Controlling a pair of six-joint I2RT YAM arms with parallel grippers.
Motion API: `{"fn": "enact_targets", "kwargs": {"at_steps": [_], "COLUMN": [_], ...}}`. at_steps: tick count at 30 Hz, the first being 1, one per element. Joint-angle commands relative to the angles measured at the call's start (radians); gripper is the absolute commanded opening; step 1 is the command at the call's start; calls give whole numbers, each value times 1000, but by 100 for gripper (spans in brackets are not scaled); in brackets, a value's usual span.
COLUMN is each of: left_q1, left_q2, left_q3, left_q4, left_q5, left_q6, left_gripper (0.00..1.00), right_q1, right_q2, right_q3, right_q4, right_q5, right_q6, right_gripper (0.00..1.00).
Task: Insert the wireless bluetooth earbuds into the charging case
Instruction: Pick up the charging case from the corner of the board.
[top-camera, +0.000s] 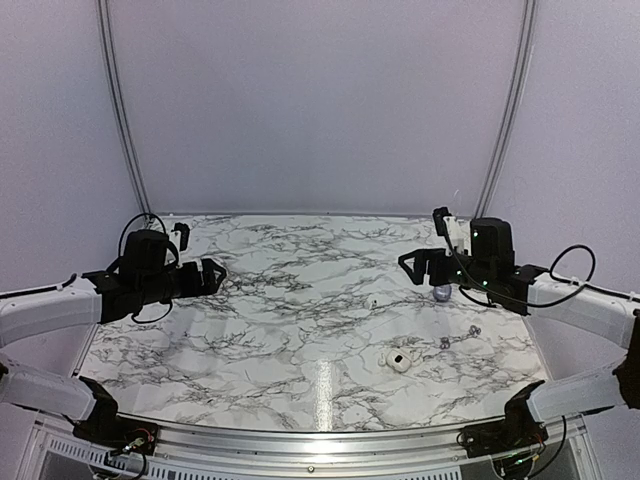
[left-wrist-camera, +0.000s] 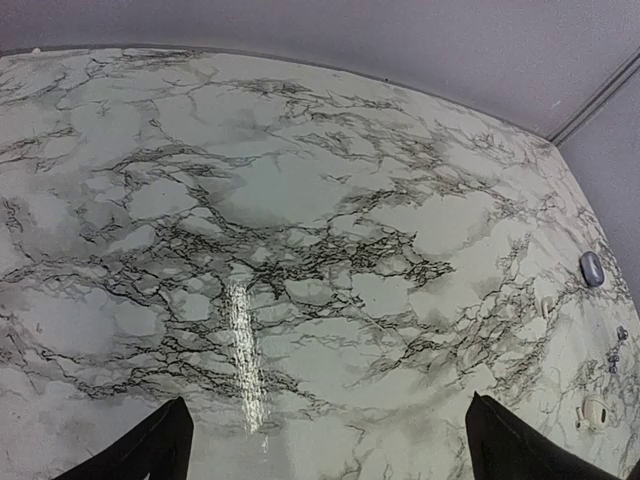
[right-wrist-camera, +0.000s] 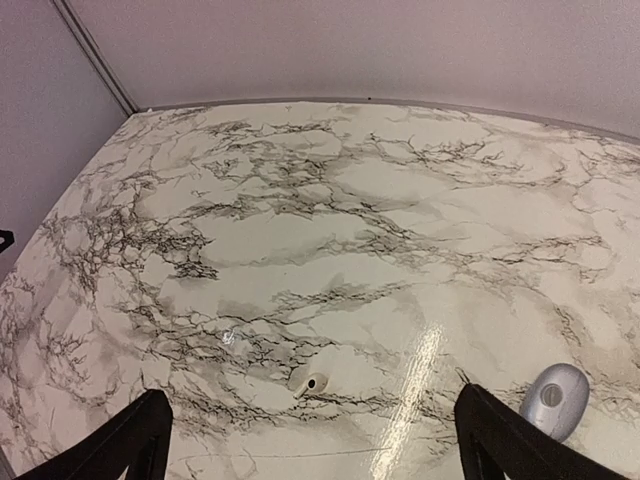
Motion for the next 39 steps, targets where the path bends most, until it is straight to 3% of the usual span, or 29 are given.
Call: {"fn": "enact_targets", "kwargs": {"at_steps": [1, 5, 11, 15, 31, 39], "left_q1": [-6, -5, -6, -7, -7, -7], "left_q2": [19, 18, -16, -14, 31, 31], "left_q3": [21, 46, 45, 48, 53, 52], "left_q4": [0, -33, -38, -43, -76, -76], "left_q5": [-53, -113, -188, -160, -96, -76], "left_q6": [-26, -49, -66, -35, 26, 35], "left_gripper": [99, 99, 99, 99, 99, 99], "right_q1": [1, -23, -244, -304, -315, -302], "right_q2": [-47, -66, -86, -55, 211, 308], "right_q3": [3, 39, 92, 126, 89, 86], "right_q4": [-28, -101, -219, -306, -253, -231], "right_q5": [23, 75, 6, 79, 124, 146], "right_q6": [17, 15, 13, -38, -69, -87], "right_gripper": [99, 99, 98, 99, 98, 87]}}
